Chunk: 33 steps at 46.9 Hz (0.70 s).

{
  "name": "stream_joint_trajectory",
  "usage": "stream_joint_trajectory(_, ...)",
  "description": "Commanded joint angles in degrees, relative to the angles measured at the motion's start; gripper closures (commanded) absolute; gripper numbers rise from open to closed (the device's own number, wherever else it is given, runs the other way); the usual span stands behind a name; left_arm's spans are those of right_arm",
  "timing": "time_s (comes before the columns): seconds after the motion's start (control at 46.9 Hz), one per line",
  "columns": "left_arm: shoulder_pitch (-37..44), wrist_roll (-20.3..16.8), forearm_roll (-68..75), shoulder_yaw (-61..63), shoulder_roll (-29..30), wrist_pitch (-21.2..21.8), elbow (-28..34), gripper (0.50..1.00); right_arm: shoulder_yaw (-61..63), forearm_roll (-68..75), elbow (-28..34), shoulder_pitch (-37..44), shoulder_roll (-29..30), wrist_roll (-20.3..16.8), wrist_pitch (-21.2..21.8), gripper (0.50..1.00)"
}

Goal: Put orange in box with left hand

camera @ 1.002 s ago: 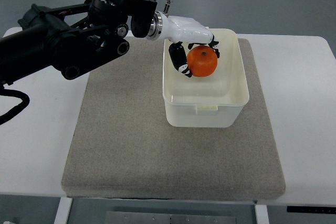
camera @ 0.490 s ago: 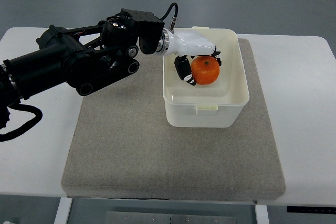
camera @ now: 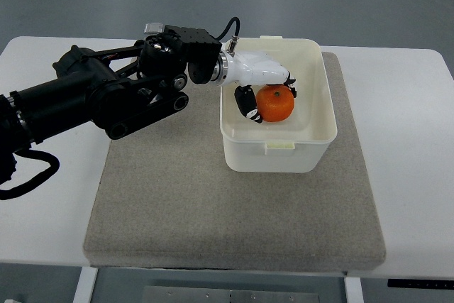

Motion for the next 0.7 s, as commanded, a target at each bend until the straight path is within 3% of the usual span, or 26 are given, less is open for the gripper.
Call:
stream_joint_trajectory(0.0, 0.01, 0.00, -0.09, -0.01, 0.00, 0.03, -0.01, 0.536, 0.00, 0.00, 0.00, 0.00, 0.00, 0.00, 0.00, 0.574)
stream_joint_trajectory(0.085, 0.01, -0.01, -0.35, -0.01, 0.09, 0.12, -0.09, 0.510, 0.00, 0.00, 0.00, 0.00, 0.00, 0.00, 0.00, 0.574)
stream_joint_trajectory(0.341, -0.52, -0.18, -3.86, -1.33, 1.93, 0.29, -0.97, 0.508, 0.00, 0.00, 0.00, 0.00, 0.00, 0.00, 0.00, 0.574)
stream_joint_trajectory(0.682, -4.91, -0.18, -33.65, -3.62, 8.88, 0.91, -0.62, 0.508, 0.00, 0.00, 0.00, 0.00, 0.00, 0.00, 0.00, 0.574)
